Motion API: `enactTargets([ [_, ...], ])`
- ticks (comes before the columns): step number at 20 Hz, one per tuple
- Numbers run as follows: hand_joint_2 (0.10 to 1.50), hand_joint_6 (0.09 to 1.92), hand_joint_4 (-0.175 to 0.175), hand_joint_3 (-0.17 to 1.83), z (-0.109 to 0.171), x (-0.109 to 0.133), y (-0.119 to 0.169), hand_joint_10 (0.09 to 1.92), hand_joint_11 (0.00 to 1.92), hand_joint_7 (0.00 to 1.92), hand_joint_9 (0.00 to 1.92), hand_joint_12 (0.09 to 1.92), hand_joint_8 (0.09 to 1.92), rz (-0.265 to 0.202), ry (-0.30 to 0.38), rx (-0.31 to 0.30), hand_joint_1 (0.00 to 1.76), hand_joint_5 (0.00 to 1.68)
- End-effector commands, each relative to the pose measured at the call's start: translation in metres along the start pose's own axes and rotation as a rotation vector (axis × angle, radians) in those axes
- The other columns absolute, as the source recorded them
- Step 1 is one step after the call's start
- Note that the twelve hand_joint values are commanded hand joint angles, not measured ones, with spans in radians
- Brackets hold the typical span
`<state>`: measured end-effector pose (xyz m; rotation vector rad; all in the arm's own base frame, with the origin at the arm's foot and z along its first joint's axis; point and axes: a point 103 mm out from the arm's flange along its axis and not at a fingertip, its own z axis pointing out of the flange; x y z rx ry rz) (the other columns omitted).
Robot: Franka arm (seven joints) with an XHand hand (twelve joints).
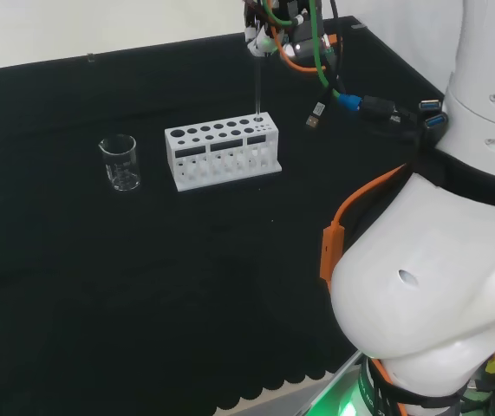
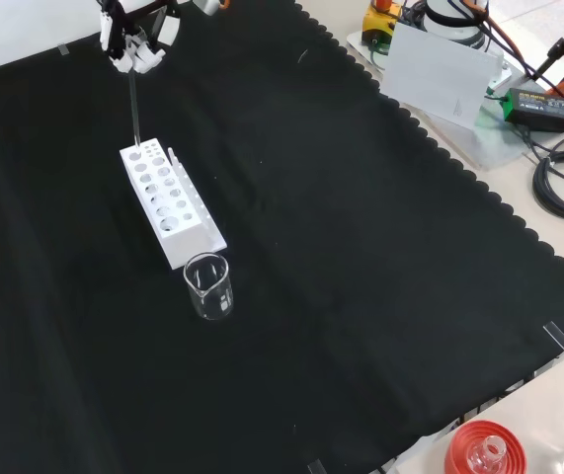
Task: Put the glass rod back on the white test tube rack.
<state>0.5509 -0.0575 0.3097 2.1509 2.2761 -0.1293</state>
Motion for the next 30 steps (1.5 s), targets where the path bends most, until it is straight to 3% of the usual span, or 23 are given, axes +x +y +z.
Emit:
enactTargets([
  [1, 0.74, 0.76, -0.175, 0.57, 0.013, -0.001, 0.01, 0.18, 1.62, 1.33, 1.84, 0.56, 0.76, -0.01, 0.0, 0.022, 1.32, 1.07],
  [11, 0.74, 0.76, -0.175, 0.57, 0.016, -0.001, 0.014, 0.18, 1.62, 1.33, 1.84, 0.56, 0.76, -0.03, -0.007, 0.046, 1.32, 1.07],
  [14, 0.74, 0.76, -0.175, 0.57, 0.035, -0.002, 0.03, 0.18, 1.62, 1.33, 1.84, 0.56, 0.76, -0.037, 0.005, 0.047, 1.31, 1.07],
  [30, 0.74, 0.76, -0.175, 0.57, 0.064, -0.011, 0.043, 0.18, 1.62, 1.33, 1.84, 0.56, 0.76, -0.048, 0.003, 0.087, 1.32, 1.07],
])
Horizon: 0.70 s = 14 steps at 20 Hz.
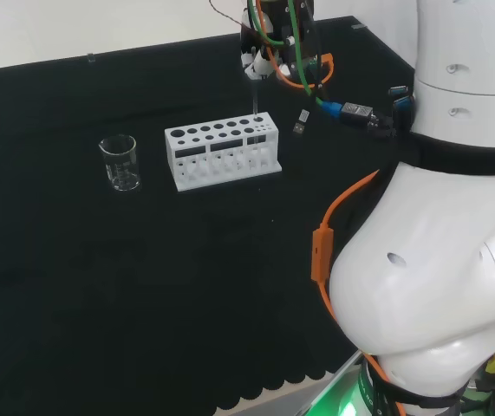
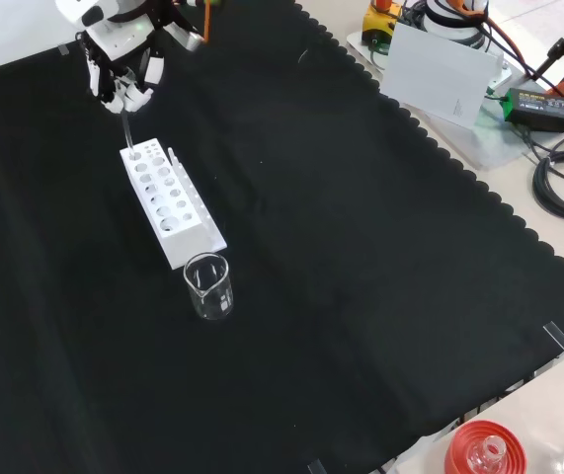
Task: Put the glass rod back on the white test tube rack.
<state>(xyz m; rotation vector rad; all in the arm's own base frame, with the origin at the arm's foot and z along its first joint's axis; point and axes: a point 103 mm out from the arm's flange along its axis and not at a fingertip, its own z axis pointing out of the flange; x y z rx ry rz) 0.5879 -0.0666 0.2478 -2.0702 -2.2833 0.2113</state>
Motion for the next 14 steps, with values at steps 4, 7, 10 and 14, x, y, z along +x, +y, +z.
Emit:
enactTargets([
  [4, 0.74, 0.76, -0.175, 0.57, 0.0028, -0.006, 0.0056, 0.18, 1.62, 1.33, 1.84, 0.56, 0.76, -0.003, -0.003, 0.011, 1.31, 1.07],
  [7, 0.74, 0.76, -0.175, 0.57, 0.0029, -0.0064, 0.0064, 0.18, 1.62, 1.33, 1.84, 0.56, 0.76, -0.003, -0.001, 0.013, 1.32, 1.07],
  [10, 0.74, 0.76, -0.175, 0.57, 0.0033, -0.0055, 0.0073, 0.18, 1.62, 1.33, 1.84, 0.56, 0.76, -0.004, -0.004, 0.018, 1.32, 1.07],
  [14, 0.74, 0.76, -0.175, 0.57, 0.0049, -0.0046, 0.0075, 0.18, 1.62, 1.33, 1.84, 0.56, 0.76, -0.01, -0.001, 0.023, 1.32, 1.07],
])
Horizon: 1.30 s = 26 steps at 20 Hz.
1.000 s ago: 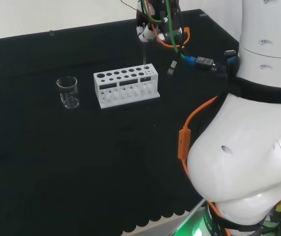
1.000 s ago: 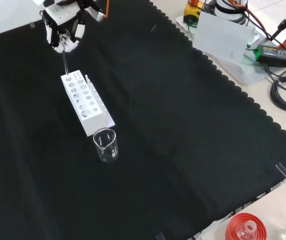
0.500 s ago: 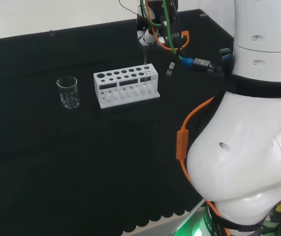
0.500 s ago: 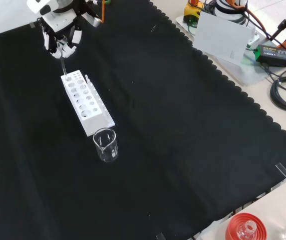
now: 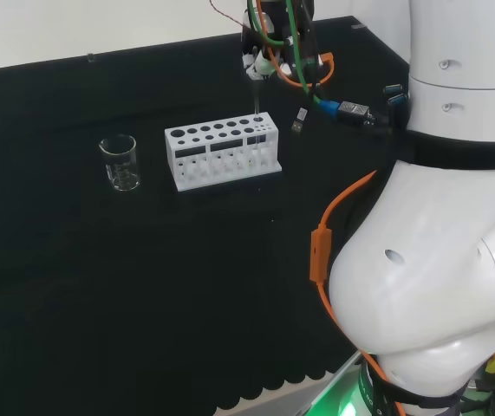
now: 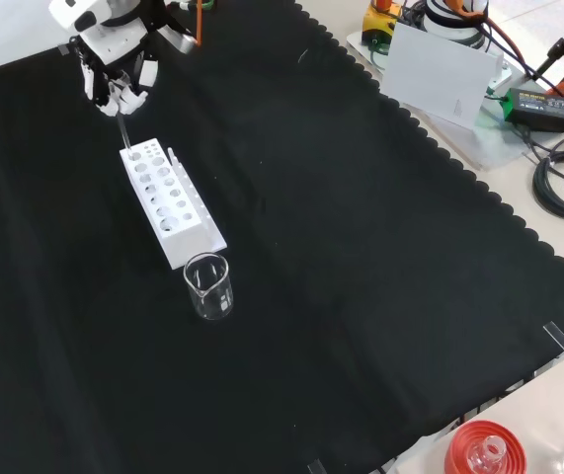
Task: Put the glass rod back on the white test tube rack.
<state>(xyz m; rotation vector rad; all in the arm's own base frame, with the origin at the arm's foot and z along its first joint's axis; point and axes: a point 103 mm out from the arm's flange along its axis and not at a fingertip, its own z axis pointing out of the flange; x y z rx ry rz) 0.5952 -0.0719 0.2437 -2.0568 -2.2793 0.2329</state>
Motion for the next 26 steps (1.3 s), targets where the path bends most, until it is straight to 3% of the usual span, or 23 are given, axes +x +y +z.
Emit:
enactTargets([
  [1, 0.74, 0.76, -0.175, 0.57, 0.002, 0.002, 0.001, 0.18, 1.62, 1.33, 1.84, 0.56, 0.76, -0.005, 0.001, 0.006, 1.32, 1.07],
  [10, 0.74, 0.76, -0.175, 0.57, 0.005, 0.004, 0.005, 0.18, 1.62, 1.33, 1.84, 0.56, 0.76, -0.009, -0.005, 0.026, 1.31, 1.07],
  [16, 0.7, 0.81, -0.175, 0.63, 0.003, -0.005, 0.005, 0.17, 1.67, 1.27, 1.86, 0.54, 0.78, -0.006, 0.042, 0.068, 1.31, 1.13],
  [18, 0.6, 0.91, -0.175, 0.73, 0.002, -0.007, 0.004, 0.14, 1.74, 1.39, 1.9, 0.49, 0.67, -0.01, 0.061, 0.076, 1.26, 0.93],
  [21, 0.48, 1.01, -0.175, 0.82, -0.001, -0.01, 0.002, 0.13, 1.85, 1.39, 1.92, 0.42, 0.54, -0.007, 0.085, 0.075, 1.25, 0.61],
  [24, 0.43, 0.92, -0.175, 0.8, -0.004, -0.012, 0.0, 0.2, 1.91, 1.27, 1.92, 0.43, 0.56, -0.002, 0.102, 0.076, 1.26, 0.32],
  [26, 0.42, 0.84, -0.161, 0.78, -0.006, -0.013, -0.001, 0.25, 1.92, 1.17, 1.92, 0.45, 0.63, 0.001, 0.104, 0.079, 1.24, 0.24],
])
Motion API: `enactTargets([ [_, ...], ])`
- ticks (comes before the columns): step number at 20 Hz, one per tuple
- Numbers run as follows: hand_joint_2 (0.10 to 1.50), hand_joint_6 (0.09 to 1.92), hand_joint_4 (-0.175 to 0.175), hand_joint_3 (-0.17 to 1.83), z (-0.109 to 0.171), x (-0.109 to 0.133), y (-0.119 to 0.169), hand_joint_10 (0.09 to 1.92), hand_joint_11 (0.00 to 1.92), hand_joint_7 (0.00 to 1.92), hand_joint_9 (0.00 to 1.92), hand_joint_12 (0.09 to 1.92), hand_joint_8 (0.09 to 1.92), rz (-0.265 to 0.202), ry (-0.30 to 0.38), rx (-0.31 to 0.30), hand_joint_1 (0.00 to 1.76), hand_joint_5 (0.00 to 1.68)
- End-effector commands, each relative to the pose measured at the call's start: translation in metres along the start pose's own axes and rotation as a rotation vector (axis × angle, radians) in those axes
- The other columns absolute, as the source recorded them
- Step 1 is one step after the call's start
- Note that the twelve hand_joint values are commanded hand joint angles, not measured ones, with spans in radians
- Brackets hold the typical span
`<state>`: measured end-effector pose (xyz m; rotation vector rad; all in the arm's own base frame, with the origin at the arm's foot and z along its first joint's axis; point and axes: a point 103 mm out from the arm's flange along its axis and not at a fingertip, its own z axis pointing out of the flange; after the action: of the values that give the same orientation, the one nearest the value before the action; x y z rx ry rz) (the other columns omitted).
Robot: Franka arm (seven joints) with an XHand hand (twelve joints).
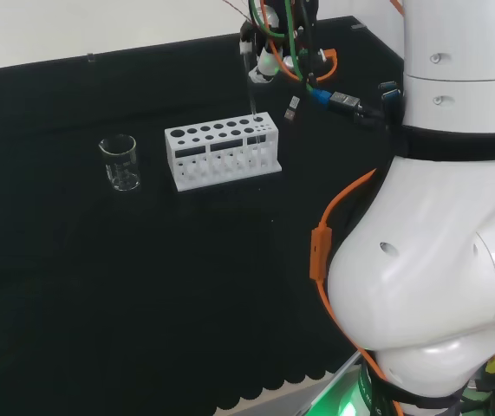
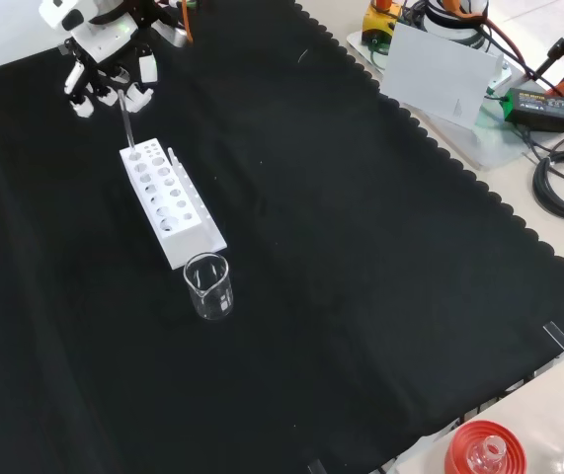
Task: Put the glass rod back on the white test tube rack.
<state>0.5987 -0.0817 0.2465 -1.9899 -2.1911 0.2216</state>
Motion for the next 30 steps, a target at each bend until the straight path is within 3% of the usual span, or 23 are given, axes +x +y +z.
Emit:
enactTargets([
  [1, 0.42, 0.81, -0.156, 0.78, -0.004, -0.002, -0.004, 0.27, 1.92, 1.14, 1.92, 0.46, 0.66, 0.004, 0.023, 0.007, 1.23, 0.22],
  [13, 0.43, 0.72, -0.145, 0.75, -0.037, -0.012, -0.025, 0.32, 1.92, 1.09, 1.92, 0.54, 0.7, 0.03, 0.0, 0.016, 1.22, 0.21],
  [30, 0.45, 0.84, -0.175, 0.73, -0.061, -0.027, -0.063, 0.23, 1.92, 1.11, 1.92, 0.56, 0.69, 0.072, 0.003, -0.004, 1.28, 0.51],
])
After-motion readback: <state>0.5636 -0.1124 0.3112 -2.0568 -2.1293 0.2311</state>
